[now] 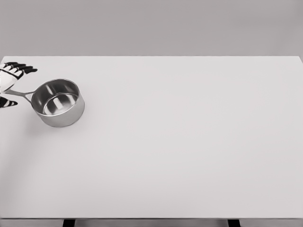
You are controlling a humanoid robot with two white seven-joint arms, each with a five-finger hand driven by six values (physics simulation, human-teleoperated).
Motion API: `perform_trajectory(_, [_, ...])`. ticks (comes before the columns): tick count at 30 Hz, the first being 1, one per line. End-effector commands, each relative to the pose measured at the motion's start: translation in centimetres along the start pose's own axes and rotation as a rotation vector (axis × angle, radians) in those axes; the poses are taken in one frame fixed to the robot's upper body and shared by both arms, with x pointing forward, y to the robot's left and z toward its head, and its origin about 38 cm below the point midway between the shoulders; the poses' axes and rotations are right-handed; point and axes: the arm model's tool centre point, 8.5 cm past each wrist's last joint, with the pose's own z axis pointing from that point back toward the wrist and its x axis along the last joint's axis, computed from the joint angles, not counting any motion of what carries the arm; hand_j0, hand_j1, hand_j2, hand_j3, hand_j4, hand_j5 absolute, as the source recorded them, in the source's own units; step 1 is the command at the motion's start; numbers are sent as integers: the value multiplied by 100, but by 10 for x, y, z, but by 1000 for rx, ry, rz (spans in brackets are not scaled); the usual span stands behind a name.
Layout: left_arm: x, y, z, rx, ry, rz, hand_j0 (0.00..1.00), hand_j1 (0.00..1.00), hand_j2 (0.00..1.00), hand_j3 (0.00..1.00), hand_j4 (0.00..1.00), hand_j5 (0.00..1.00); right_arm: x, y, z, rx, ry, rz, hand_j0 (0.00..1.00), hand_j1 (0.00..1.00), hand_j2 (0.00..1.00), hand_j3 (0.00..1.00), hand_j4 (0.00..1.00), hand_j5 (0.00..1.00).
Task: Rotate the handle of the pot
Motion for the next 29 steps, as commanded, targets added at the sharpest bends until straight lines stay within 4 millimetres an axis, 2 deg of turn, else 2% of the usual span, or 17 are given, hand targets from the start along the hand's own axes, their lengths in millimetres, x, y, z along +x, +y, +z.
perform_trajectory(1, [9, 14, -1, 25, -41, -14, 100, 100, 100, 100, 100, 100, 0, 0, 0, 0, 0, -1, 100, 100, 100, 100, 100, 100])
perform_trajectory(6, [8, 17, 16, 8, -52, -5, 100, 100, 100, 100, 100, 100, 0, 0, 0, 0, 0, -1, 100, 100, 100, 100, 100, 100])
perform_trajectory(10, [19, 41, 25, 43, -109, 9, 100, 100, 100, 100, 100, 100, 0, 0, 0, 0, 0, -1, 100, 100, 100, 100, 100, 100])
perform_trajectory(12, [34, 57, 22, 89, -167, 26, 100, 100, 100, 100, 100, 100, 0, 0, 0, 0, 0, -1, 100, 100, 100, 100, 100, 100])
perform_trajectory(13, [49, 67, 18, 129, -221, 55, 100, 100, 100, 100, 100, 100, 0, 0, 0, 0, 0, -1, 100, 100, 100, 100, 100, 100])
perform_trajectory(15, [58, 69, 14, 146, -246, 57, 100, 100, 100, 100, 100, 100, 0, 0, 0, 0, 0, -1, 100, 100, 100, 100, 100, 100])
perform_trajectory(17, [71, 58, 2, 167, -273, 103, 100, 100, 100, 100, 100, 100, 0, 0, 0, 0, 0, -1, 100, 100, 100, 100, 100, 100])
perform_trajectory(19, [69, 58, 2, 166, -267, 99, 100, 100, 100, 100, 100, 100, 0, 0, 0, 0, 0, -1, 100, 100, 100, 100, 100, 100])
perform_trajectory(24, [58, 86, -4, 214, -244, 46, 100, 100, 100, 100, 100, 100, 0, 0, 0, 0, 0, -1, 100, 100, 100, 100, 100, 100])
perform_trajectory(29, [62, 78, -10, 208, -244, 40, 100, 100, 100, 100, 100, 100, 0, 0, 0, 0, 0, -1, 100, 100, 100, 100, 100, 100])
